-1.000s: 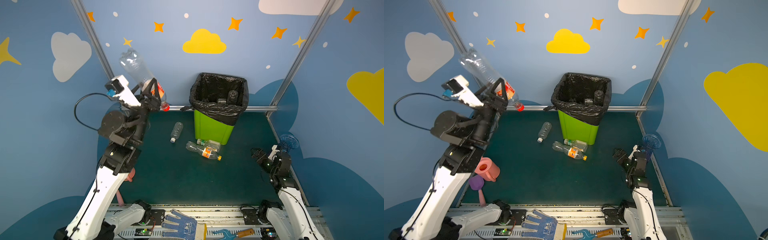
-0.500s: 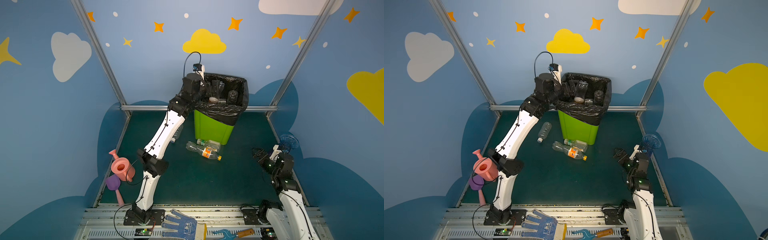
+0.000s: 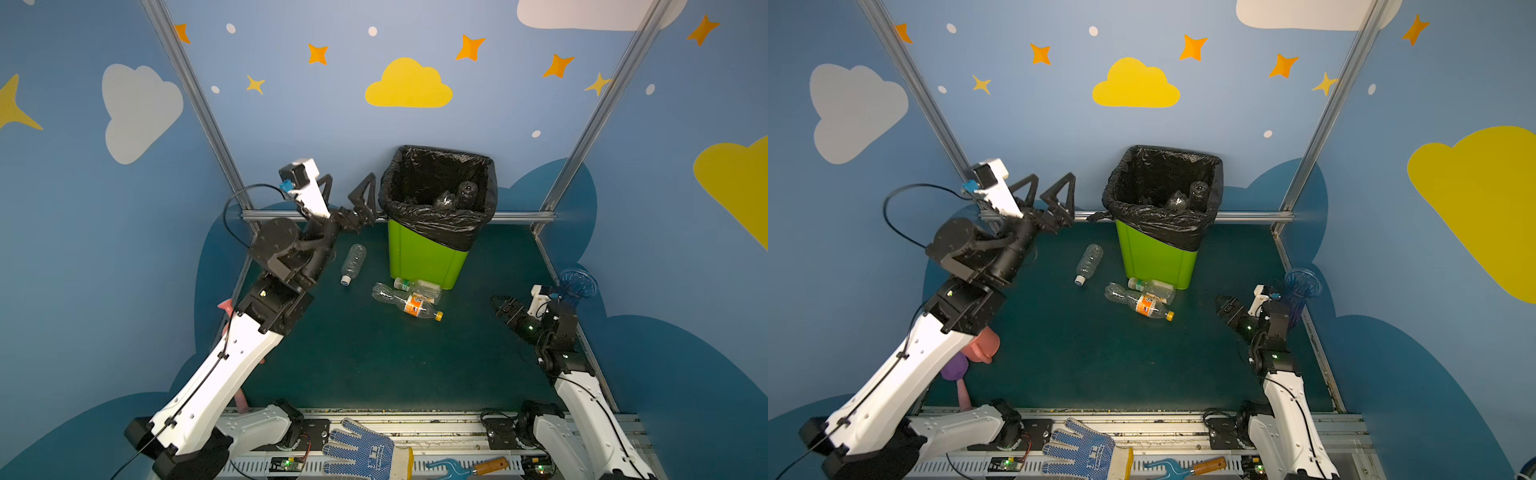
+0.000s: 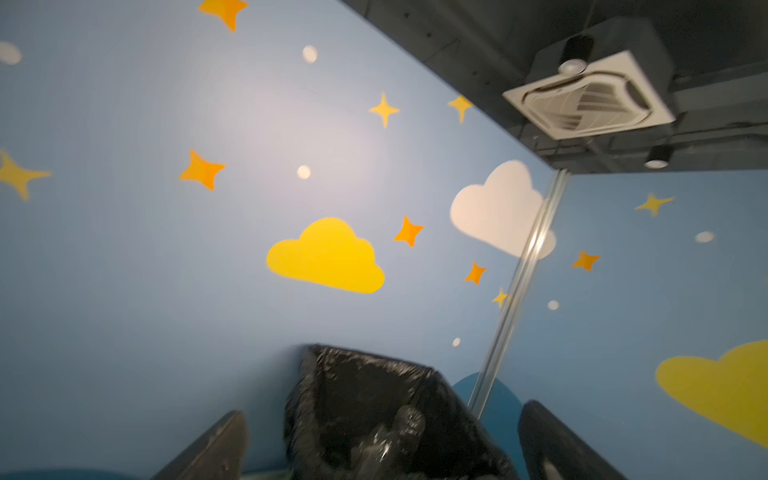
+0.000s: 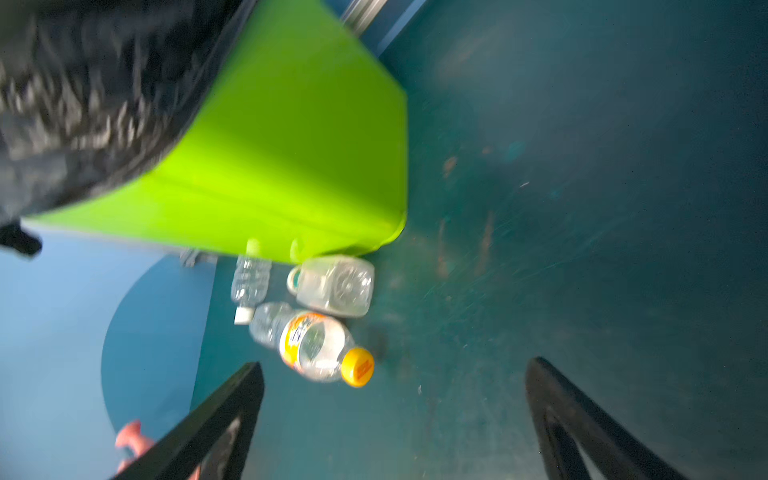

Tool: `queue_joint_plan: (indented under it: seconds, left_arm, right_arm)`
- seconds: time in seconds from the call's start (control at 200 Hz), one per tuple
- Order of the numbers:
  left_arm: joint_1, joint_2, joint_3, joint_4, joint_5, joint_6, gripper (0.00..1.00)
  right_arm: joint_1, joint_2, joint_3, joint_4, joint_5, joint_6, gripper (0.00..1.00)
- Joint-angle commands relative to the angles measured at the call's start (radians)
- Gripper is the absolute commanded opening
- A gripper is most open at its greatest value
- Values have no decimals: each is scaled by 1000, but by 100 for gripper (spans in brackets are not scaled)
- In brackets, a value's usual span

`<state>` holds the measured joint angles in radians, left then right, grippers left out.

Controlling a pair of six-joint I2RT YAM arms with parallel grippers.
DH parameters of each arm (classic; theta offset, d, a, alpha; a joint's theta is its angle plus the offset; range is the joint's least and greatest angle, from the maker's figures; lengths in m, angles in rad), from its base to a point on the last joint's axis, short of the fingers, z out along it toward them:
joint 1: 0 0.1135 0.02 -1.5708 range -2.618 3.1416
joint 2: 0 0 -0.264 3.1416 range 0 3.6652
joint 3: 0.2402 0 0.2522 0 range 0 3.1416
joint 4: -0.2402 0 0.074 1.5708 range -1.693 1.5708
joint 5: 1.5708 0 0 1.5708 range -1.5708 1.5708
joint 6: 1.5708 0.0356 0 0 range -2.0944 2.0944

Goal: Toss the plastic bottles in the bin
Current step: 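Lower the left gripper back while the right gripper reaches the orange-labelled bottle, then close the right gripper around the crushed orange-labelled bottle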

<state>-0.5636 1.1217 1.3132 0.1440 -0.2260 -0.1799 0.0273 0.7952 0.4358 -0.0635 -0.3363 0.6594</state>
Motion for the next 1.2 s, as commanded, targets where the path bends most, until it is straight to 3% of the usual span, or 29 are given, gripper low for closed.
queue_joint_plan:
  seconds: [0.0, 0.265, 0.521, 0.856, 1.196]
  left_arm:
    - [45, -20, -204, -22, -92, -86, 100]
    - [165, -142, -573, -147, -65, -307, 100]
    - [185, -145, -725, -201, -65, -417, 100]
    - [194, -102, -759, -208, -58, -480, 100]
    - [206, -123, -785, -223, -64, -486, 100]
  right_arm:
    - [116, 44, 44, 45, 68, -76, 96]
    - [405, 238, 149, 60, 198, -217, 96]
    - [643, 452, 353, -35, 351, -386, 95]
    - [790, 730, 611, -224, 471, -561, 87]
    - [859, 985, 864, -418, 620, -681, 76]
